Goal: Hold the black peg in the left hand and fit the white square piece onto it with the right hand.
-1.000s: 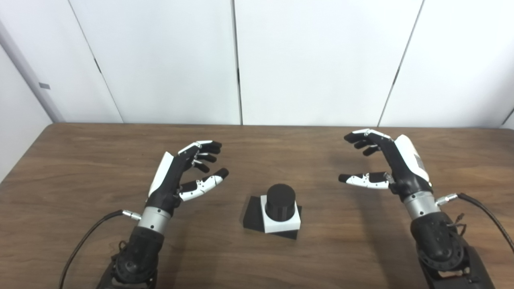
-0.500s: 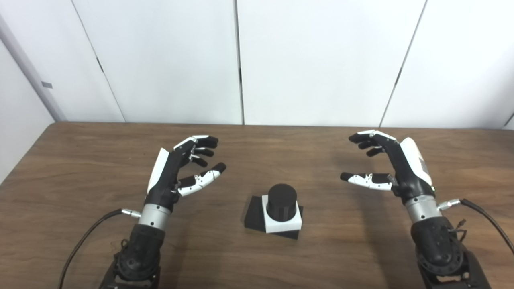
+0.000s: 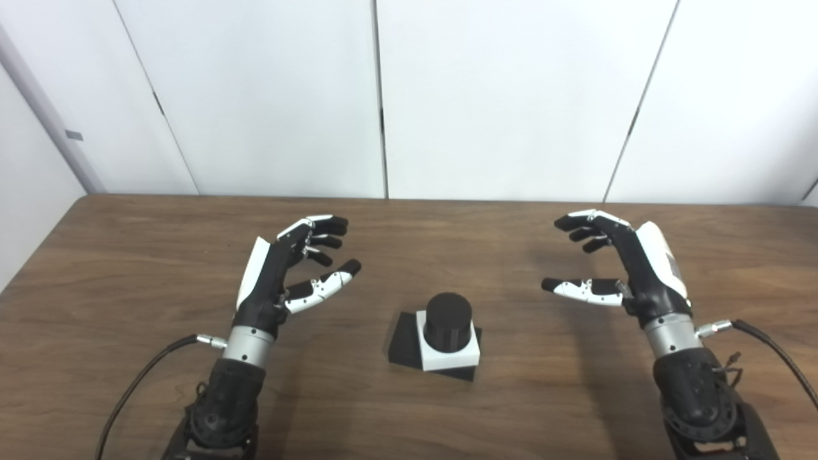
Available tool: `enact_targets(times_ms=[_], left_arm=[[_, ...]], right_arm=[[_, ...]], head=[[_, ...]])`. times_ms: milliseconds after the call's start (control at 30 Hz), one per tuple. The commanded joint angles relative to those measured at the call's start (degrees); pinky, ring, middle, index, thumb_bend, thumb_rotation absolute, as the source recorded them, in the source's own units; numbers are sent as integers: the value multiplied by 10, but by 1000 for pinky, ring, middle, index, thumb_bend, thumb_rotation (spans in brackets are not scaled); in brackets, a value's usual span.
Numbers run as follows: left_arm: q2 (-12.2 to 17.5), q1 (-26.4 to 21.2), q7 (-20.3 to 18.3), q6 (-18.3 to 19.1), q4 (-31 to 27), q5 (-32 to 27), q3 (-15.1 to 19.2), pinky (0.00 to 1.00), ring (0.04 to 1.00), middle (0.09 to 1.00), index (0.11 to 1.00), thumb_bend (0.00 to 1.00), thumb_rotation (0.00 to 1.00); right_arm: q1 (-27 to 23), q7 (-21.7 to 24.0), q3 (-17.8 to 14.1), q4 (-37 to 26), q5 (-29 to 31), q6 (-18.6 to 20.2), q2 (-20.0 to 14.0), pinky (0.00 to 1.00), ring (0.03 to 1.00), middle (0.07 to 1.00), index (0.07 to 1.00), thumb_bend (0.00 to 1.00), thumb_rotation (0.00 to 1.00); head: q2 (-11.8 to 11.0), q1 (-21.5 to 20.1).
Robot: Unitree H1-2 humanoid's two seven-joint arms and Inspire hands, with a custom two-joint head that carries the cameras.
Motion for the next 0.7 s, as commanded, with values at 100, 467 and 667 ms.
enact_targets(times_ms=[100,467,667], left_arm=[[4,-15,7,-22,-7,-7,2,554,694,730,718,625,210],[8,-14,5,-25,-1,-10,3,555,689,733,714,630,229],[8,-14,5,-24,0,-8,2,551,685,728,712,638,229]], right_arm=[[-12,-7,-1,-23,-6,-5,3,594,670,692,665,603,142],[-12,-4,0,-24,-12,1,7,593,670,690,665,595,136],[-12,-1,-1,-24,-12,3,9,591,668,692,670,598,138]], head=[[0,-2],[0,-7],[-1,-8]])
